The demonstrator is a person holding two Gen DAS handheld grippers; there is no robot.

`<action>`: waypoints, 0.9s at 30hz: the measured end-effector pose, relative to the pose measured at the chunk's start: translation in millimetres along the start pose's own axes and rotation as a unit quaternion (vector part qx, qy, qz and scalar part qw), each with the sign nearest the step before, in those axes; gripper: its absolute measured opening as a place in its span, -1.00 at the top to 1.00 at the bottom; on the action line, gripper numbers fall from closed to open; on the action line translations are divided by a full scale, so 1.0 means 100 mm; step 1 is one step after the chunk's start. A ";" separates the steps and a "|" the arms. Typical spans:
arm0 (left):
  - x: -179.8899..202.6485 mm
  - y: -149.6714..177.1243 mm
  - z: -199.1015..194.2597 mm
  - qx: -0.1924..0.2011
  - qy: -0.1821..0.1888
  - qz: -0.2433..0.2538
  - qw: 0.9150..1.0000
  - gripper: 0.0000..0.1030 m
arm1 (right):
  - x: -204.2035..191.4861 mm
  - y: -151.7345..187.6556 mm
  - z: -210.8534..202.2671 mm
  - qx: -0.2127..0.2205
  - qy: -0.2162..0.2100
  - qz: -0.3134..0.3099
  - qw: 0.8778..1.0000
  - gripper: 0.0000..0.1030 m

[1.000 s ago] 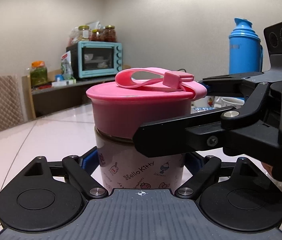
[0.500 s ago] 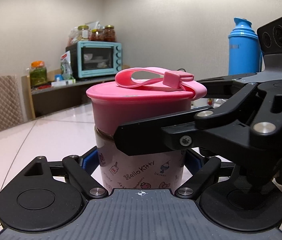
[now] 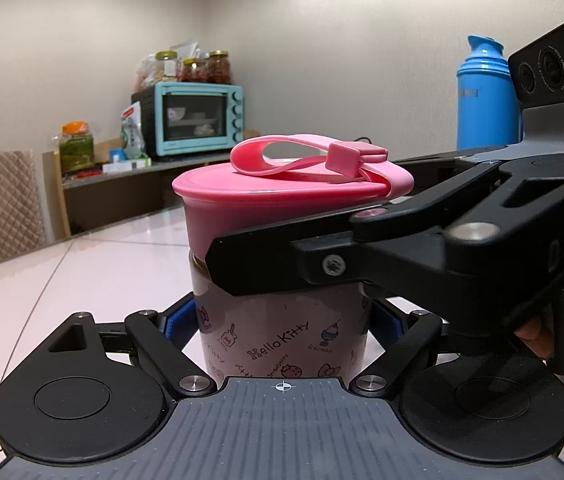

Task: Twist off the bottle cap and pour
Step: 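Close the right gripper around the pink cap while the left gripper holds the bottle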

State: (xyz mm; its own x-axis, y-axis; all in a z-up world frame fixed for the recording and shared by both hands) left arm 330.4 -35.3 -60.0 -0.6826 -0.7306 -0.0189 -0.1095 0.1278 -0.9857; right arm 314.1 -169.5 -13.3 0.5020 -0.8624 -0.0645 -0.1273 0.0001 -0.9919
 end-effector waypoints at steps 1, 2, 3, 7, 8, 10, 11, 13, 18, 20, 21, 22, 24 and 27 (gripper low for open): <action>0.00 0.00 0.00 0.000 0.000 0.000 1.000 -0.75 | 0.00 0.00 0.00 0.000 0.002 0.000 1.000 -0.93; 0.00 0.01 0.00 0.000 0.000 0.000 1.000 -0.75 | -0.02 0.00 0.00 -0.001 0.003 0.000 1.000 -0.90; 0.00 0.01 0.00 0.000 0.000 0.001 1.000 -0.75 | -0.02 0.01 0.00 -0.001 0.005 0.002 1.000 -0.87; 0.00 0.01 0.00 0.001 0.000 0.001 1.000 -0.75 | -0.05 0.01 -0.01 0.002 0.001 0.002 1.000 -0.67; 0.00 0.00 0.00 0.001 0.000 0.000 1.000 -0.75 | -0.05 0.01 -0.01 0.002 0.000 0.001 1.000 -0.67; -0.01 0.00 0.00 0.001 0.000 0.000 1.000 -0.75 | -0.04 0.01 -0.01 0.003 -0.002 -0.001 1.000 -0.66; -0.01 0.00 0.00 0.001 0.000 0.000 1.000 -0.75 | -0.04 0.01 -0.01 0.003 -0.004 -0.002 1.000 -0.66; -0.01 0.00 0.00 0.001 0.000 0.000 1.000 -0.75 | -0.04 0.01 -0.01 0.003 -0.006 -0.004 1.000 -0.66; 0.00 0.01 0.00 0.001 0.000 0.000 1.000 -0.75 | -0.03 0.01 -0.01 0.003 -0.012 -0.008 1.000 -0.66; 0.00 0.01 0.00 0.001 0.000 0.000 1.000 -0.75 | -0.02 0.01 -0.01 0.003 -0.015 -0.010 1.000 -0.66; 0.00 0.01 0.00 0.001 0.000 0.000 1.000 -0.75 | -0.02 0.01 -0.01 0.003 -0.016 -0.010 1.000 -0.66; 0.00 0.01 0.00 0.001 0.000 0.000 1.000 -0.75 | -0.02 0.01 -0.01 0.003 -0.018 -0.011 1.000 -0.66; 0.00 0.01 0.00 0.000 0.000 0.000 1.000 -0.75 | 0.01 0.01 -0.01 0.003 -0.030 -0.013 0.999 -0.66; 0.00 0.01 0.00 0.000 0.000 0.000 1.000 -0.75 | 0.07 0.01 -0.01 0.004 -0.049 -0.014 0.999 -0.66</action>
State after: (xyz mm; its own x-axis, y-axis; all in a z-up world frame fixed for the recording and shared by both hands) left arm 329.8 -35.3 -61.0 -0.6824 -0.7307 -0.0197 -0.1085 0.1278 -0.9858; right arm 316.6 -175.7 -15.0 0.5873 -0.8081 -0.0459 -0.1041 -0.0192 -0.9944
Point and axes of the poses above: each gripper's, at about its wrist camera, not at the fingertips, and z roughly the way its jaws point, x to its right, y to its underside, the point moved 2 cm from there along z, roughly the way its jaws point, and after that the axes turned 10 degrees about x, right-handed, at the moved point
